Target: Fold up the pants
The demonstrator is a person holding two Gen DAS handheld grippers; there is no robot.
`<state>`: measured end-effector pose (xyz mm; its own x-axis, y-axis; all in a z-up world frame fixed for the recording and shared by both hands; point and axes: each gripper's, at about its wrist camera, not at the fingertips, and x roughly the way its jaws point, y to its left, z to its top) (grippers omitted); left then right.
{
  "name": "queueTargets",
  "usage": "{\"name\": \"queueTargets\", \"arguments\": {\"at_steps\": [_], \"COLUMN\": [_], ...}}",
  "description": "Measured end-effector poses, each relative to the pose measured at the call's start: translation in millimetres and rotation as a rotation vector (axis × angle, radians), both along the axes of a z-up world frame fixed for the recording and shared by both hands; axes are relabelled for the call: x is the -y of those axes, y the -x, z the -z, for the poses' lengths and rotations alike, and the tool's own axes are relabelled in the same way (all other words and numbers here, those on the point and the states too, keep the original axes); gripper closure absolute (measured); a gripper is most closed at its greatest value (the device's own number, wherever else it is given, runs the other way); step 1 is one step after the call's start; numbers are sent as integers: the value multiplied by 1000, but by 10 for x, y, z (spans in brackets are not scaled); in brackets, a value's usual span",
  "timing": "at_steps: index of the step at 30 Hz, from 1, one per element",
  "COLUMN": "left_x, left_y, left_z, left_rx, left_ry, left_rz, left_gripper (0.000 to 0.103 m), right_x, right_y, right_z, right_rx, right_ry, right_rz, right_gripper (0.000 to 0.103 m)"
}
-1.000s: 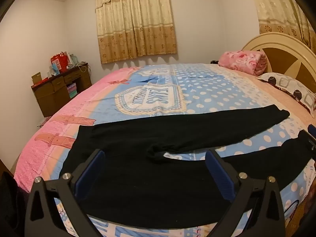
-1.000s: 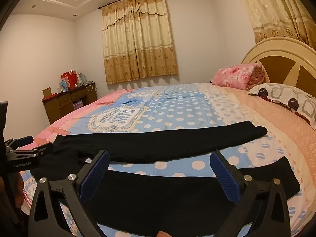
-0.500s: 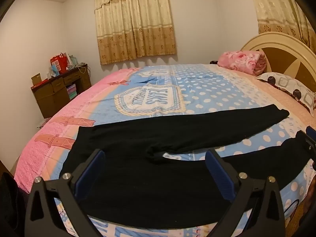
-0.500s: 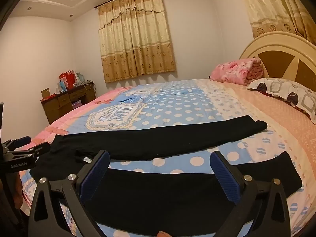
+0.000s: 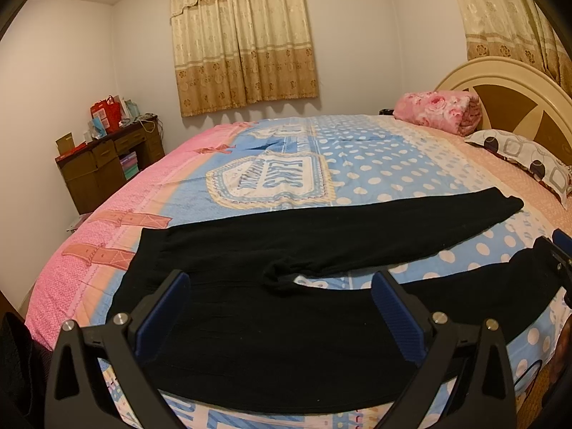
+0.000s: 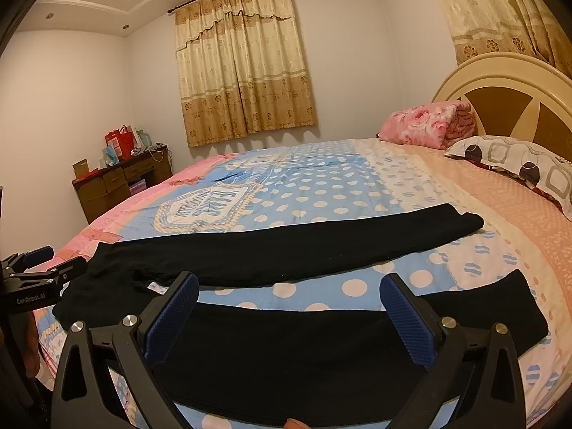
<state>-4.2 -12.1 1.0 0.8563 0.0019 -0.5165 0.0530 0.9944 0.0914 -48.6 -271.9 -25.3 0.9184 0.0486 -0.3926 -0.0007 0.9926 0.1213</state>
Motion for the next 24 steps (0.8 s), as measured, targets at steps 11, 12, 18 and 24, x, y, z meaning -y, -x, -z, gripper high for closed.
{"name": "queueTargets", "arguments": {"at_steps": [11,12,18,24], "left_x": [2,10,-11,8], "left_y": [4,9,-1,7], "left_z": [3,3,6,4], "left_rx": [-1,0,0,-1], "left_ry": [1,1,0,-1], "left_rz": [1,1,2,2], "left_gripper": [0,0,0,0], "right_x": [12,13,14,21], "right_y": [-5,-4,-5,-13], "right_z": [7,7,12,15], "right_rx": [-3,-3,-3,-5], "right_ry": [-1,-2,-3,-5], "right_rz": [-1,0,0,0], "right_gripper": [1,1,1,1]}}
